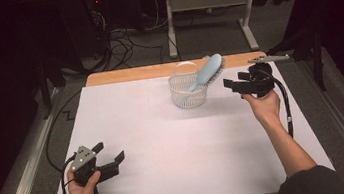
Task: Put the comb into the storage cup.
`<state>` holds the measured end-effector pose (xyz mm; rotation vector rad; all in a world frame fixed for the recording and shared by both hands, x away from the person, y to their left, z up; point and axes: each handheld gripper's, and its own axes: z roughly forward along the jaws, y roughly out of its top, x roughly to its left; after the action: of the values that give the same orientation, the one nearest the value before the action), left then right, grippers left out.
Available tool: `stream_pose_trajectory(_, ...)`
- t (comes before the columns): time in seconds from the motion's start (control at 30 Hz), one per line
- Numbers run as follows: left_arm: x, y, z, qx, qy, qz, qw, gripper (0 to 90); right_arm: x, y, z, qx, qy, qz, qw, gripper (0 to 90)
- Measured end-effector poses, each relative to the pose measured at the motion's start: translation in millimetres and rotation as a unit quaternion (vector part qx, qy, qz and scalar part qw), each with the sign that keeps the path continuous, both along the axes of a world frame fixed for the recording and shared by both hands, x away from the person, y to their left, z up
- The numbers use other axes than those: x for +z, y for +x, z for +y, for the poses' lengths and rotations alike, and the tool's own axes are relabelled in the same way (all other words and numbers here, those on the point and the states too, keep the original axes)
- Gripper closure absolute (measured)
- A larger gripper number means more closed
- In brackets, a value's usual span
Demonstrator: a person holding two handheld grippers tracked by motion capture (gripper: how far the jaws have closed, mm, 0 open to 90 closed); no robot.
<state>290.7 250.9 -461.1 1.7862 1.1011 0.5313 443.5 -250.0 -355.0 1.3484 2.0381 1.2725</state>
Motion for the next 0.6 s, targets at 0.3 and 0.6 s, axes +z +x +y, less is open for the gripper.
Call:
stream_pose_trajectory(0.3,-0.3,0.6,0.5,0.001,-0.003,0.001,1.0,15.9,2.8,-5.3,-6.4,-0.001,0.001,-0.006,1.0,31.1)
stream_pose_trajectory(0.6,-0.3,0.8,0.4,0.002,-0.001,0.0,1.0,15.9,3.0,-10.3,-14.1,-0.004,0.005,-0.012,0.9999,30.9)
